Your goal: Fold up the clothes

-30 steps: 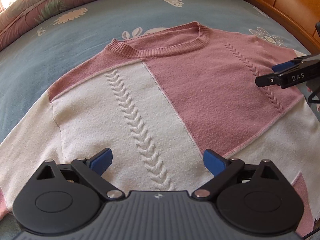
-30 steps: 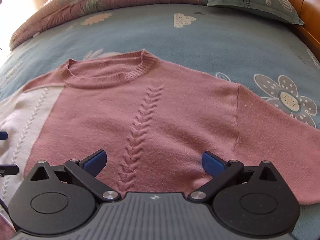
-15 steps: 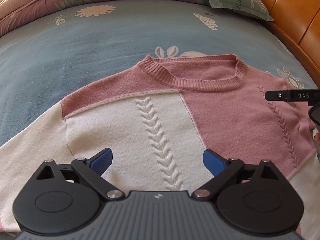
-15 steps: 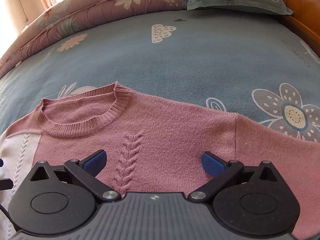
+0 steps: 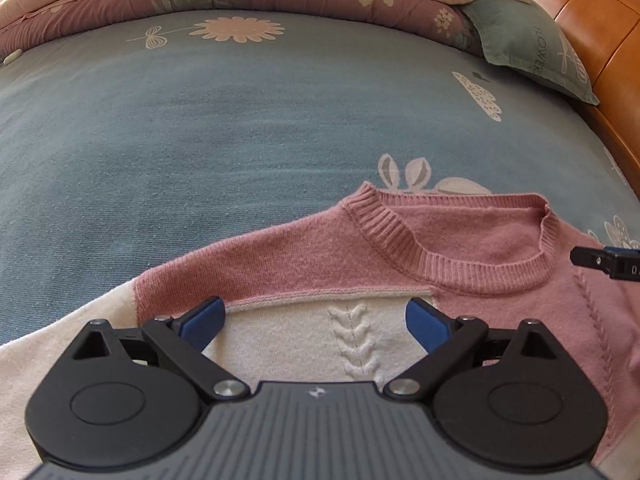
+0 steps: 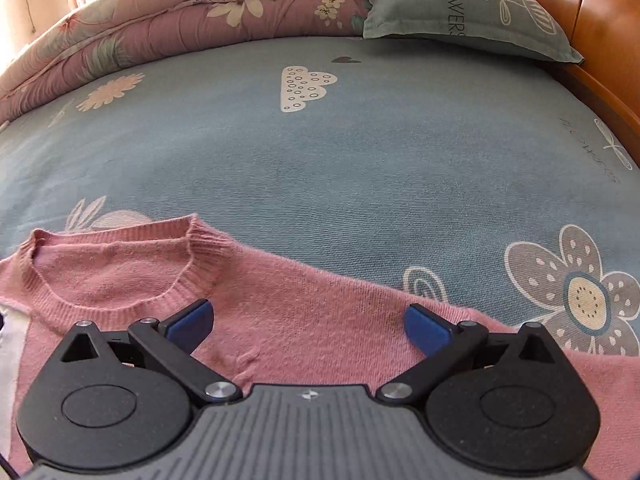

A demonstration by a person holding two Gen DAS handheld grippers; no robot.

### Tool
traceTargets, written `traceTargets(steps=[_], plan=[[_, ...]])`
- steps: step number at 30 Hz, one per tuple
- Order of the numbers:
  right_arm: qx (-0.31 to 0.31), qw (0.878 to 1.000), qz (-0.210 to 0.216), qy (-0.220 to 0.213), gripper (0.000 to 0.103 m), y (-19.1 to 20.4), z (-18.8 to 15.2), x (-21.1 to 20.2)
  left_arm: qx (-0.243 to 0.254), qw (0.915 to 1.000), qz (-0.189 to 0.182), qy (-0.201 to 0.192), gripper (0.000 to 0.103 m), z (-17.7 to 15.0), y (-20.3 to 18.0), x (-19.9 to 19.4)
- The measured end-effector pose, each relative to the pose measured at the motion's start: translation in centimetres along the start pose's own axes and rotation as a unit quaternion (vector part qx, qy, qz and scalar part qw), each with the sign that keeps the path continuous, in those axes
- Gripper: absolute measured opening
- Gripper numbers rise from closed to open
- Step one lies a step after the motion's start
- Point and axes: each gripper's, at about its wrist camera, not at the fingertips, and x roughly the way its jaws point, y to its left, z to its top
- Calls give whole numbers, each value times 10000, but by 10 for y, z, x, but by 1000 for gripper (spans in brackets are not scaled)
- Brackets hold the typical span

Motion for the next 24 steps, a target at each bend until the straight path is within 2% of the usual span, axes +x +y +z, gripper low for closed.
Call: traceTargets(steps=[3,6,9,13,16,20,24], plan=[[-335,9994,53,26,103,15,-23,-30,80,9995,-307,-13,96,3,-11,-5],[-664,9975,101,221,103,30,-51,-46,486,9975,-493,155,96,-3,-27,5],[-728,9961,70,499,103,40,-74,-43,751,9963,-382,147,96,-4,-36,21],[-567,9979,-46,321,103,42,-78,-40,841,9963,-188,65,98,19,-38,44],[-461,9985,-100,271,103,42,-76,-38,671,9974,-205,160,99,40,-36,51],[-434,9987,-137,250,103,43,-76,-37,752,9966,-318,104,98,53,-28,23],[-455,9987,-161,173,103,43,-78,-37,670,9975,-211,86,98,50,-4,-29]])
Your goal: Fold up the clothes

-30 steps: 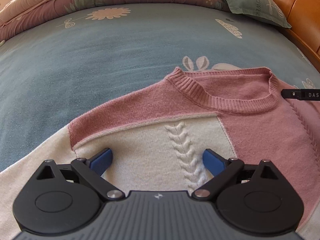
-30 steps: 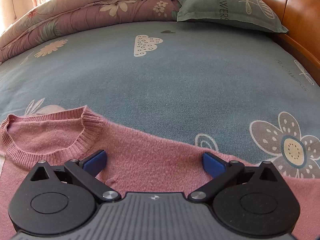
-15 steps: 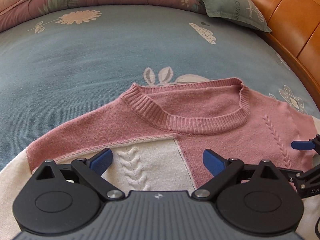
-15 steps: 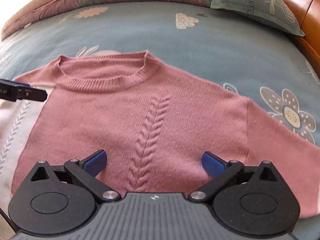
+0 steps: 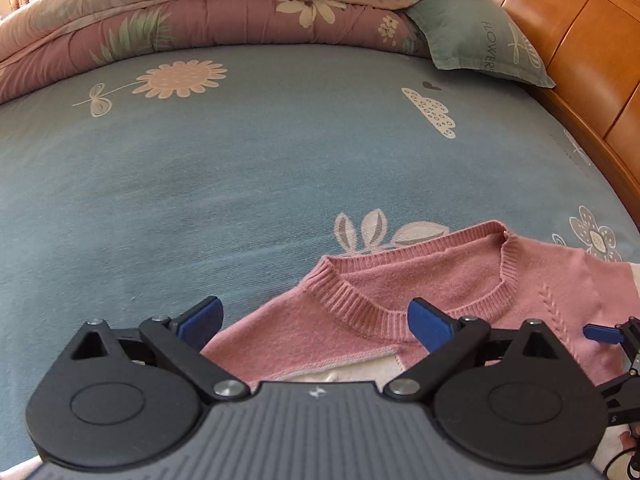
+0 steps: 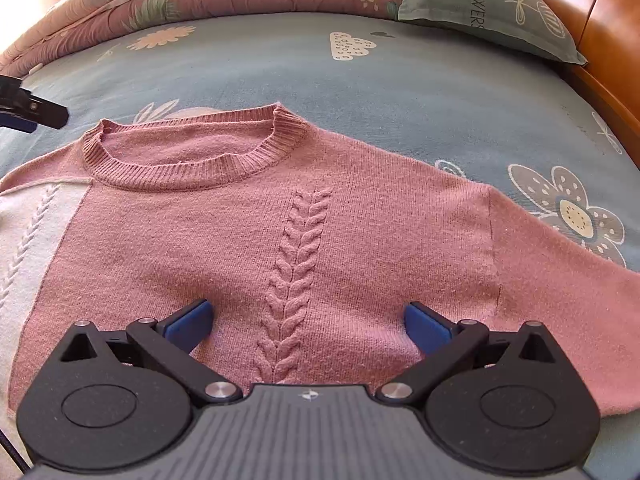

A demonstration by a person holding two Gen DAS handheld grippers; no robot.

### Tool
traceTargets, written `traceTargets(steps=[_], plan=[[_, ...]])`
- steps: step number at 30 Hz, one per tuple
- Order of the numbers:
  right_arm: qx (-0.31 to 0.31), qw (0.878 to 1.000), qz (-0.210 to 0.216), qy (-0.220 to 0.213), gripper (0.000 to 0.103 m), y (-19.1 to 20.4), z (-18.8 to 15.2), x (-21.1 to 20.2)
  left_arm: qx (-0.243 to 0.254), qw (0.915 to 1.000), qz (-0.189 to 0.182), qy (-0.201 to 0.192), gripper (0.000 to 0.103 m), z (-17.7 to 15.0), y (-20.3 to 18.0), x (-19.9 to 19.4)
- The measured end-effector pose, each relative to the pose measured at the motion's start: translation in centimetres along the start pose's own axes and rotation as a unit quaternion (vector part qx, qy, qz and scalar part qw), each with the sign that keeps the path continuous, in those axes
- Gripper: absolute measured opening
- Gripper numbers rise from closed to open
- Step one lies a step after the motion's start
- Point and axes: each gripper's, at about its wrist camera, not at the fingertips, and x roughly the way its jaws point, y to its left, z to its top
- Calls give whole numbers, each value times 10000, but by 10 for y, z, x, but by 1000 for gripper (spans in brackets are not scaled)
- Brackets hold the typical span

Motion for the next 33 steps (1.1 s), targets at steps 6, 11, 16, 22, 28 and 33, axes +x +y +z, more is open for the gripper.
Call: traceTargets(steps=[6,11,16,22,28,33], plan=[[40,9999,-101,113,103,4,5,0,-659,9958,411,485,98,-60,44,-45],[-17,9999,-63,150,103,15,7,-18,-1015,9912,435,725,98,-113,66,-44],[-141,9995,100,253,103,43,-1,-36,-1558,9844,336,745,99,-155,84,-58],[-403,9982,395,192,103,94,-6,-51,-1338,9895,431,339,98,-151,102,-82],[-574,9960,653,210,103,139,-3,-55,-670,9903,1172,322,98,-148,109,-59],[-758,9943,688,285,103,161,-7,-56,131,9901,1372,256,99,-171,97,-65]])
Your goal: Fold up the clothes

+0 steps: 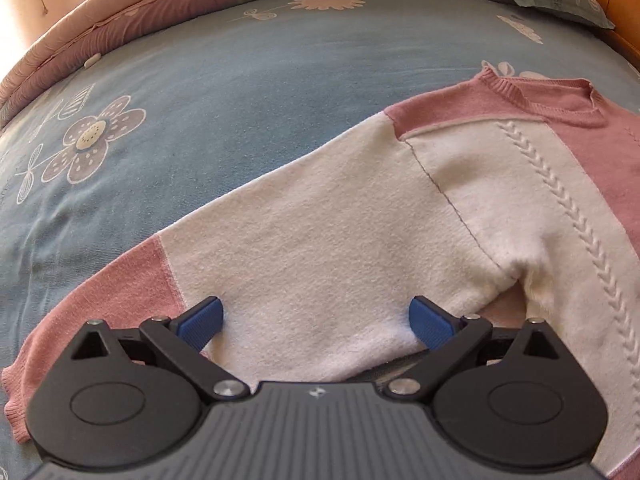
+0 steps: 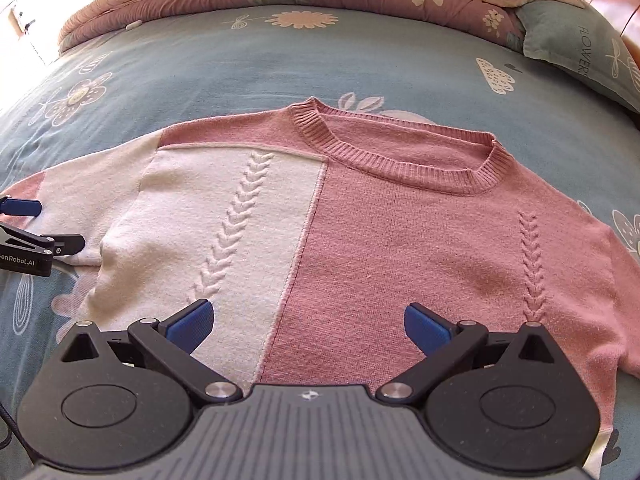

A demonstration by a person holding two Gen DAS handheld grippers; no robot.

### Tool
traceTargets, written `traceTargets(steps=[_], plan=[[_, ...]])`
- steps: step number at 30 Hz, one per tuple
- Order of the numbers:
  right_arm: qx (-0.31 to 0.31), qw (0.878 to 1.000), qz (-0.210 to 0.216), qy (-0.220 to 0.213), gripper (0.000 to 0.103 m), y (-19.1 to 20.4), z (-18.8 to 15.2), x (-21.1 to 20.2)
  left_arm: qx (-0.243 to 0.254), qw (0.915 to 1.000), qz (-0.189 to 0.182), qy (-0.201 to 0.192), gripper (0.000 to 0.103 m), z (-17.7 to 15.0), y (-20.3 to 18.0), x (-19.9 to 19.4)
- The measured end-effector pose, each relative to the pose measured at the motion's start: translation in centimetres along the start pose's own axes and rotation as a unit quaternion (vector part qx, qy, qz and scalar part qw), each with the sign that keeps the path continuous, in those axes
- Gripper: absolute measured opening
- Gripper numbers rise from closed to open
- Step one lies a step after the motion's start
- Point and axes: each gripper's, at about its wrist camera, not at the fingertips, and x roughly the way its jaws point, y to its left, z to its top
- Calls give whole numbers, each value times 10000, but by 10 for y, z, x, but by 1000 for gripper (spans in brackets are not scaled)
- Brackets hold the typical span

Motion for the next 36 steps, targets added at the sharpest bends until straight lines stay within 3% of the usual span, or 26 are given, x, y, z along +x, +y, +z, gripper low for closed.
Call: traceTargets(steps=[3,6,9,13,16,18,22,25,27,29,30,36], plan=[[-75,9999,-15,85,103,7,-1,1,70,9999,-105,77,100,-10,10,-10],[-94,9999,3,99,103,15,1,1,-208,9997,-158,-18,99,-16,32,-22],[-169,9998,46,107,103,25,3,3,-1146,9932,-192,-100,99,-20,70,-30],[-236,9995,125,164,103,40,7,7,-2981,9533,-420,-234,98,-37,136,-28],[-281,9992,203,211,103,50,10,10,-3794,9233,-324,-504,98,-53,178,-32],[-345,9988,231,262,103,57,12,14,-4107,9097,-279,-553,98,-63,202,-32],[-427,9980,250,402,103,63,13,21,-4479,8923,-42,-555,96,-82,248,-30],[-417,9976,219,516,103,63,14,26,-4568,8880,217,-490,96,-79,265,-35],[-357,9974,182,596,103,61,12,30,-4634,8841,166,-581,96,-75,268,-40],[-294,9972,146,675,103,60,11,34,-4587,8860,2,-677,96,-67,262,-44],[-273,9972,123,691,103,60,10,35,-4461,8922,-91,-693,96,-62,254,-44],[-317,9978,113,579,103,66,13,31,-2993,9529,-272,-418,96,-31,187,-29]])
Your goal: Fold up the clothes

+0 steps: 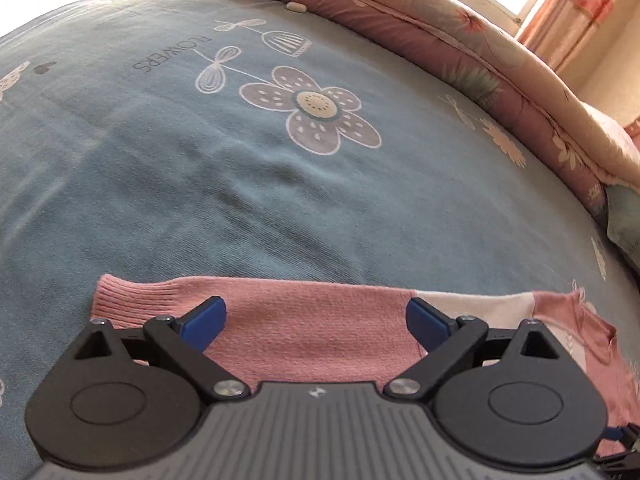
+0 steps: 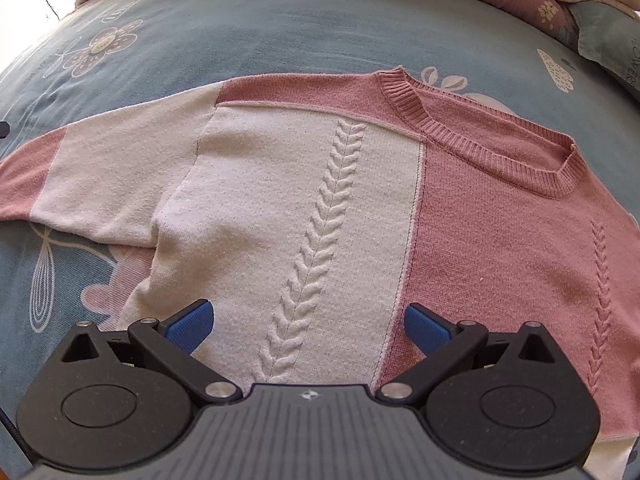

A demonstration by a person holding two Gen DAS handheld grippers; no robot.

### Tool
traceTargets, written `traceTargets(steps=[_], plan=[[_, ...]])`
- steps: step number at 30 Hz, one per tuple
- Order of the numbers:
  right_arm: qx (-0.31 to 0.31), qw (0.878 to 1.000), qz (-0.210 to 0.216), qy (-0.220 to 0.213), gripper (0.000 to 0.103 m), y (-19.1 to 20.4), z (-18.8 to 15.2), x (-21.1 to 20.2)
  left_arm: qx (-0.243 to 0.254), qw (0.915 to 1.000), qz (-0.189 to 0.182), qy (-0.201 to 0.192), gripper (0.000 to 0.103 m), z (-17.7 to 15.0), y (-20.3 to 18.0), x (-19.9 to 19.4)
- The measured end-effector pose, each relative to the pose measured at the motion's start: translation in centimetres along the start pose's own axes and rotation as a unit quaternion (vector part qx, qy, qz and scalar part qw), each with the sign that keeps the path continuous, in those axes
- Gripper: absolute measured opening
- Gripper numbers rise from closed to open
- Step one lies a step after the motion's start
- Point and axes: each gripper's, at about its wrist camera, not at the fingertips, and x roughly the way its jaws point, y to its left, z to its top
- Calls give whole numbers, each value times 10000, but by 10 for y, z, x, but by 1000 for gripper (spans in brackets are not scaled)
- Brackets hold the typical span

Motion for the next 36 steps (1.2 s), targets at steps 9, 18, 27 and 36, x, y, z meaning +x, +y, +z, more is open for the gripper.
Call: traceTargets(steps=[9,18,27,36], plan=[[-86,9983,-392,-419,103,16,18,6,1396,9896,304,190,96,-2,-60,7],[-655,9953,589,-395,103,83,13,7,2487,9684,-165,76,96,1,-126,8],[-70,9981,-533,-314,103,25,-24,-12,3288,9423,-611,176,96,-20,-177,17],[-161,9988,383,-242,103,44,-42,-16,3299,9345,-1245,487,96,-31,-215,24]])
